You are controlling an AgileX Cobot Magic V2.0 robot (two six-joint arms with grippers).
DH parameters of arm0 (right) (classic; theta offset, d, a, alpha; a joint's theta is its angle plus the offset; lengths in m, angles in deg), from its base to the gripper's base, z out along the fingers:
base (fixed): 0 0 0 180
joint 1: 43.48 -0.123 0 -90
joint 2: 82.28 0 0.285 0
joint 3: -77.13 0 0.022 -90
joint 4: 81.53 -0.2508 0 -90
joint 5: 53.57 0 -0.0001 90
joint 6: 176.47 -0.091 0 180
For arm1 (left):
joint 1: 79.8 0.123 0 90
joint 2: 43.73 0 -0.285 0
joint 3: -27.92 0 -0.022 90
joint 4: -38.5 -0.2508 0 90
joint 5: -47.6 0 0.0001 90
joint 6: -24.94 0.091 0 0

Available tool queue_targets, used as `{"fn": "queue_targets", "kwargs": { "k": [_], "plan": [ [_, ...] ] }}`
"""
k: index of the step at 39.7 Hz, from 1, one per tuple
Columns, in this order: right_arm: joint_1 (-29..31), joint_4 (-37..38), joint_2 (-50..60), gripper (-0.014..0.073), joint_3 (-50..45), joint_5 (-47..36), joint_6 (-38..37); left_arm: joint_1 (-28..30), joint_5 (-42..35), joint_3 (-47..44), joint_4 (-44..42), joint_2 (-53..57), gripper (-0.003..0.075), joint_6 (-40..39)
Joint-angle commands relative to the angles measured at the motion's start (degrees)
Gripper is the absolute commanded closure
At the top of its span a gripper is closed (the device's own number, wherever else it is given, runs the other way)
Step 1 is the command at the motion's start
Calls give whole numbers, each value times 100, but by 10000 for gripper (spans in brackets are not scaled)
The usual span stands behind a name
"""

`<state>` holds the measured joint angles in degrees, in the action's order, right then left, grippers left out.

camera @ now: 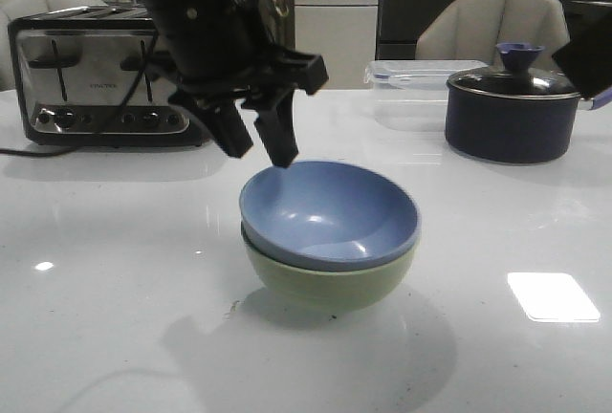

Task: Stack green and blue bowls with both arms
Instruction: 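Open the left gripper and raise it away from the stacked bowls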

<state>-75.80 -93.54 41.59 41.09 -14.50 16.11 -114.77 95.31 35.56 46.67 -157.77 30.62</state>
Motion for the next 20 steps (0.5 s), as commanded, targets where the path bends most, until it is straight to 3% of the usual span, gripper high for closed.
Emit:
{"fn": "queue_targets", "kwargs": {
  "k": [1, 20],
  "plan": [
    [7, -17, 40, 147, 157, -368, 67, -29, -25, 180, -113, 762, 328, 7],
    [7, -17, 40, 147, 157, -368, 67, -29, -91, -1455, -467, 3456, 328, 7]
  ]
}}
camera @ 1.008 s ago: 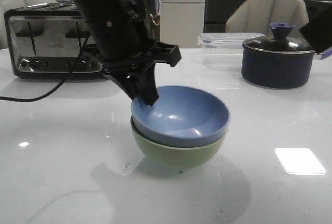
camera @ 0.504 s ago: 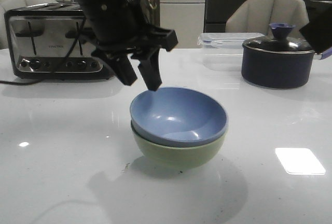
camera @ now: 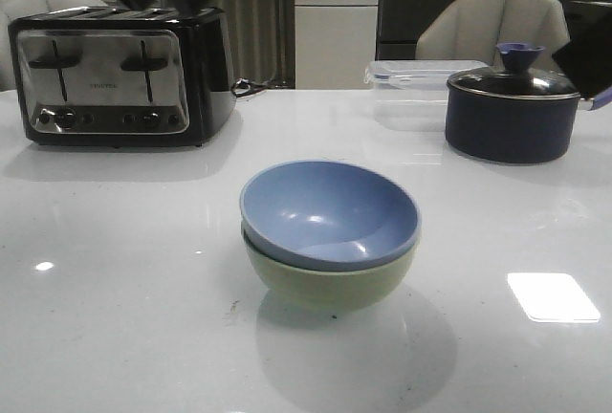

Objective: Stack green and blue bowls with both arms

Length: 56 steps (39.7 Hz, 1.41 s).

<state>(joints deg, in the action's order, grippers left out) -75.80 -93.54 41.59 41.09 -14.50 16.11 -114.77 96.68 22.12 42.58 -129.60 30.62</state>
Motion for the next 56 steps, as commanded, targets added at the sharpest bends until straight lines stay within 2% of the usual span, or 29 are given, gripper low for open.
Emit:
{"fn": "queue_targets", "kwargs": {
  "k": [1, 30, 38, 44, 49, 56],
  "plan": [
    [7, -17, 40, 147, 157, -368, 67, -29, -228, -232, -75, 809, 328, 7],
    [7, 111, 40, 147, 157, -360, 67, -29, -302, -3002, -86, 4514, 328, -14],
    [119, 472, 64, 147, 157, -284, -117, -29, -274, -3266, -442, 4761, 328, -116],
    [391, 478, 218, 147, 152, 33, -236, -29, -264, -3293, -743, 4761, 328, -654],
    [405, 473, 341, 147, 33, 275, -236, -29, -290, -3293, -795, 4761, 328, -666],
    [405, 459, 443, 148, -237, 175, -236, -29, -303, -3293, -795, 4761, 329, -666]
  ]
}}
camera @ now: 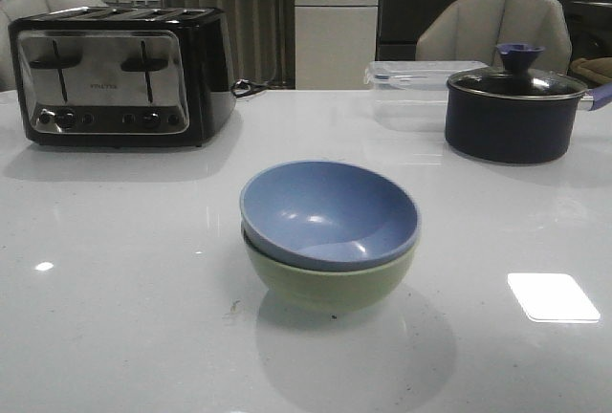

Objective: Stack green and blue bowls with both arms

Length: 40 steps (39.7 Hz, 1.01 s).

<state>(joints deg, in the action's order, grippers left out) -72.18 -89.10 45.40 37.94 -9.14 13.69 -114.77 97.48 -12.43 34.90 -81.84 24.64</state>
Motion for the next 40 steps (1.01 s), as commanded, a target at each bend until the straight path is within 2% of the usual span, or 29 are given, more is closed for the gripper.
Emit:
{"fn": "queue_targets", "kwargs": {
  "k": [1, 5, 17, 19, 37, 40],
  "plan": [
    [42, 15, 70, 150, 72, -362, 7, -29, -382, 162, -28, -16, 332, -68],
    [42, 15, 70, 197, 63, -427, 12, -29, -382, 162, -28, -16, 378, -68],
    [42, 15, 70, 512, 63, -473, 12, -29, -382, 162, -28, -16, 631, -68],
    [42, 15, 70, 544, 63, -473, 12, -29, -372, 162, 7, -16, 627, -68],
    [42, 15, 70, 541, 63, -411, 12, -29, -392, 149, 7, 18, 627, -68],
    [42, 15, 70, 541, 63, -417, 12, 218, -392, 137, 23, 277, 627, -39]
  ]
}}
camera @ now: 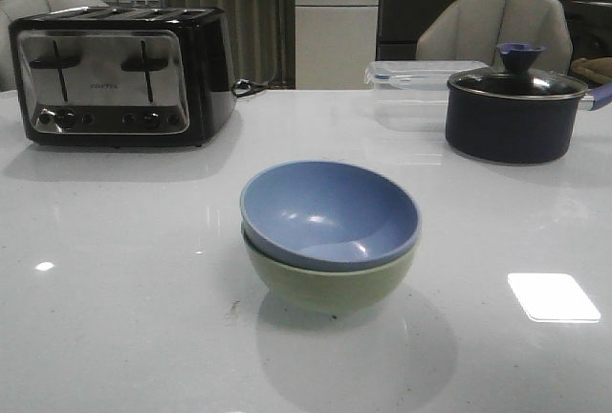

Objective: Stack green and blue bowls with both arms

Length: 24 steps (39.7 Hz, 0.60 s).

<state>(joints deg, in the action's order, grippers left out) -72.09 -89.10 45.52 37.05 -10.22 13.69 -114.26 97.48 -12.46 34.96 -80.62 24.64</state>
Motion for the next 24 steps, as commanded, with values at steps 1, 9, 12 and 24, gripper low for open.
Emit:
{"fn": "queue_targets", "kwargs": {
  "k": [1, 9, 12, 24],
  "plan": [
    [34, 15, 57, 541, 152, -308, 12, 300, -392, 113, -39, 248, 627, -11],
    [34, 15, 57, 541, 152, -308, 12, 1721, -1821, -1038, -127, 1520, 627, -11],
    [34, 15, 57, 541, 152, -308, 12, 2125, -2488, -1571, 38, 1968, 627, -11],
    [34, 15, 57, 541, 152, -308, 12, 3083, -4179, -3268, 1042, 3064, 627, -11]
  ]
}}
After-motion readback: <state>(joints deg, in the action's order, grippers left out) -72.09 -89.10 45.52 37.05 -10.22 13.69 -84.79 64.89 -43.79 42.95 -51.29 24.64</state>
